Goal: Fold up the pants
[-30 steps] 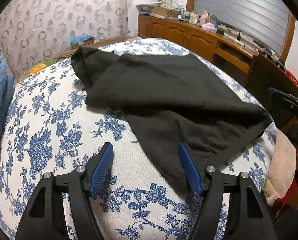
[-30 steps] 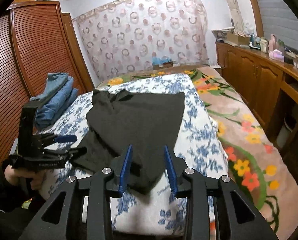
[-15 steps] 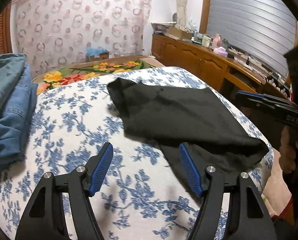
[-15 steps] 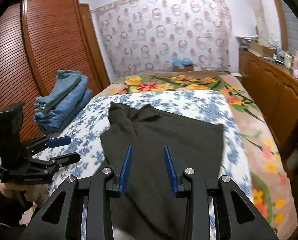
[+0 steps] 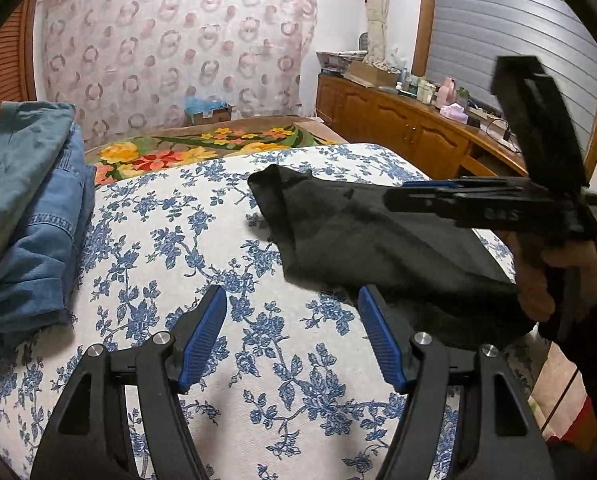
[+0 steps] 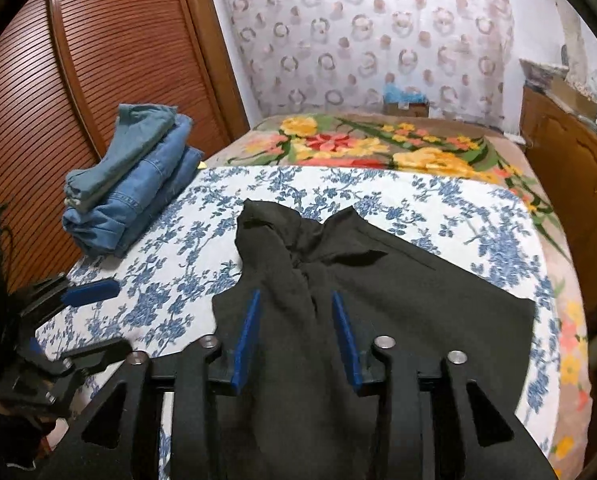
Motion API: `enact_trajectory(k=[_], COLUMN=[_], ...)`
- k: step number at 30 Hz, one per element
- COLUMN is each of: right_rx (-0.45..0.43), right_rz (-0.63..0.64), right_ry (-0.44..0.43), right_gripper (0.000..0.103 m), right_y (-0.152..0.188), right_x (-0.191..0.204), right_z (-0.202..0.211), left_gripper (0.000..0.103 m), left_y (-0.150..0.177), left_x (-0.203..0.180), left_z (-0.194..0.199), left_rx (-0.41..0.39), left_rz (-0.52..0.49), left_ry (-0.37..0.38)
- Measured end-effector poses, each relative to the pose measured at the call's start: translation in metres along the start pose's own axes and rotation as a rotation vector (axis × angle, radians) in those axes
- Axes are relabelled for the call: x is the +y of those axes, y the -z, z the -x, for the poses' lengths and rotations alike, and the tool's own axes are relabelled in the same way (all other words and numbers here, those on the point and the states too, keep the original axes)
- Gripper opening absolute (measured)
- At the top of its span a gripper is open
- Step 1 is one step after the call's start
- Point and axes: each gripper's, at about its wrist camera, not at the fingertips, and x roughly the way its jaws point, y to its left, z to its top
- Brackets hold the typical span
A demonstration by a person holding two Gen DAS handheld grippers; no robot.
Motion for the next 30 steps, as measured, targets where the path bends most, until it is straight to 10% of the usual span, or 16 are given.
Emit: enact_trajectory(k=[14, 23, 30], right_rx=[0.099, 0.055, -0.004], right_rz=[0.001, -0.024, -0.007], right_ry=[-0.049, -0.104, -0.052], right_gripper=[0.042, 0.007, 0.007], right_y=[-0.015, -0.011, -0.008], right_x=[0.006, 0.001, 0.002], right_z=[-0.05, -0.035, -0.017], left_gripper=[0.069, 0.069, 0.069], left_y=[0.007, 0.011, 0.012], left_x=[0.002, -0.001, -0.004], left_z=[-0.007, -0.01, -0.01], left_rx=[0.02, 0.03, 0.034], left_rz=[0.009, 0.01, 0.003], left_ry=[0.002, 0.009, 0.011])
